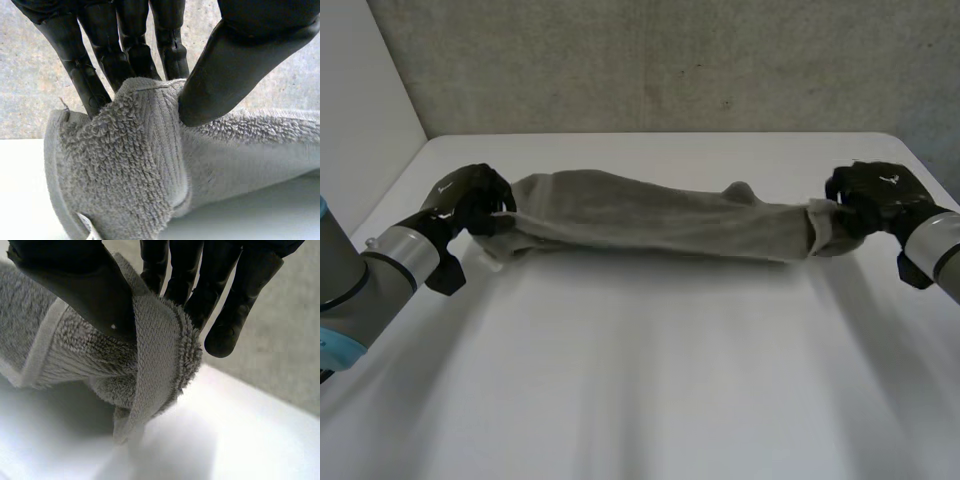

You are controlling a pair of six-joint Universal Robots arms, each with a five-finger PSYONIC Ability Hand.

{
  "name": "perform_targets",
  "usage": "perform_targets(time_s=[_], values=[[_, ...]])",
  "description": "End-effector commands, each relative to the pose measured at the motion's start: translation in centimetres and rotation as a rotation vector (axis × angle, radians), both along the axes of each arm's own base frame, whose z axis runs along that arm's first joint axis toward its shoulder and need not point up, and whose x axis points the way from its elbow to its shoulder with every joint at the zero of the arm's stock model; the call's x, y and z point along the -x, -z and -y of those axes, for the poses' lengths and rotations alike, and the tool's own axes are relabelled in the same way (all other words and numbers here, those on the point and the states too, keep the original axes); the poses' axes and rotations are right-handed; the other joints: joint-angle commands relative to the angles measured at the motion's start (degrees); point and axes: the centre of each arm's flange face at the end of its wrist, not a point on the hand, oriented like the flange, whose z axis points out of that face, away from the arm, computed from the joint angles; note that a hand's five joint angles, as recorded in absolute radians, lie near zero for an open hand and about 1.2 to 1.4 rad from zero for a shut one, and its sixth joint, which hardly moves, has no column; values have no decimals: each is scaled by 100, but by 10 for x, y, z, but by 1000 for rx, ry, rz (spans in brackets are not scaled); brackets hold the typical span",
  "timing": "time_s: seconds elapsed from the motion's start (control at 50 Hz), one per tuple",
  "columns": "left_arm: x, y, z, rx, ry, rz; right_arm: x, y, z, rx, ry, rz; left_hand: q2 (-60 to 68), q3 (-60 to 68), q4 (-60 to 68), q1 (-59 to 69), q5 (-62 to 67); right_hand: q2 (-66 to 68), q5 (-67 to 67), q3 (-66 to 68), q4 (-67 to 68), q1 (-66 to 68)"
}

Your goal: Fold the towel.

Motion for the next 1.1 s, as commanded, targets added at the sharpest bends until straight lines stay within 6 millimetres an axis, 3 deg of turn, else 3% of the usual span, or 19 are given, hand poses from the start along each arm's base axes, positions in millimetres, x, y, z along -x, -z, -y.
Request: perform_targets(time_s=[0.02,0.04,0.06,0.08,0.12,0.24,0.5,0.62,0.76,0.82,0.9,0.94,1.04,1.08,1.1], values=[[-2,0,-1,-1,-4,0,4,29,-1,-141,5,-42,723,374,188,824,928,562,348,540,385,453],[-2,0,-1,-1,-4,0,4,33,-3,-155,-2,-69,723,374,188,824,928,-315,-529,-337,-491,-424],[-2,0,0,-3,-4,1,4,36,-4,-155,-10,-96,723,374,188,824,928,-2055,-2270,-2078,-2232,-2165],[-2,1,-1,-5,-4,-1,4,36,-4,-155,-10,-97,723,374,188,824,928,-2073,-2287,-2095,-2249,-2182],[-2,0,-1,-3,-4,1,3,38,-5,-140,-31,-142,723,374,188,824,928,-4018,-4233,-4041,-4195,-4128],[-2,1,-1,-6,-4,1,3,42,-7,-91,-54,-191,723,374,188,824,928,-4394,-4609,-4417,-4571,-4504],[-2,2,-1,-8,-4,0,-24,51,-37,139,-193,-391,723,374,188,824,928,-3772,-3986,-3794,-3949,-3881],[-2,3,-2,-13,-4,-1,-46,60,-64,257,-302,-438,723,374,188,824,928,-2680,-2895,-2703,-2857,-2790],[-2,3,-3,-15,-4,-1,-49,62,-67,285,-320,-473,723,374,188,824,928,-2174,-2388,-2196,-2351,-2283],[-1,4,-3,-16,-1,-1,-49,61,-66,296,-325,-482,723,374,188,824,928,-1535,-1749,-1557,-1711,-1644],[-1,3,-3,-15,-1,-1,-50,61,-65,300,-330,-487,723,374,188,824,928,555,340,532,378,445],[-1,3,-3,-15,-1,-1,-50,60,-65,301,-327,-488,723,374,188,824,928,562,348,540,385,453],[-1,0,-3,-5,-1,-1,-51,50,-62,317,-314,-474,723,374,188,824,928,562,348,540,385,453],[-1,-3,-2,5,1,-1,-53,29,-64,346,-297,-452,723,374,188,824,928,562,348,540,385,453],[-1,-7,-2,17,1,-2,-53,28,-64,346,-297,-452,723,374,188,824,928,562,348,540,385,453]])
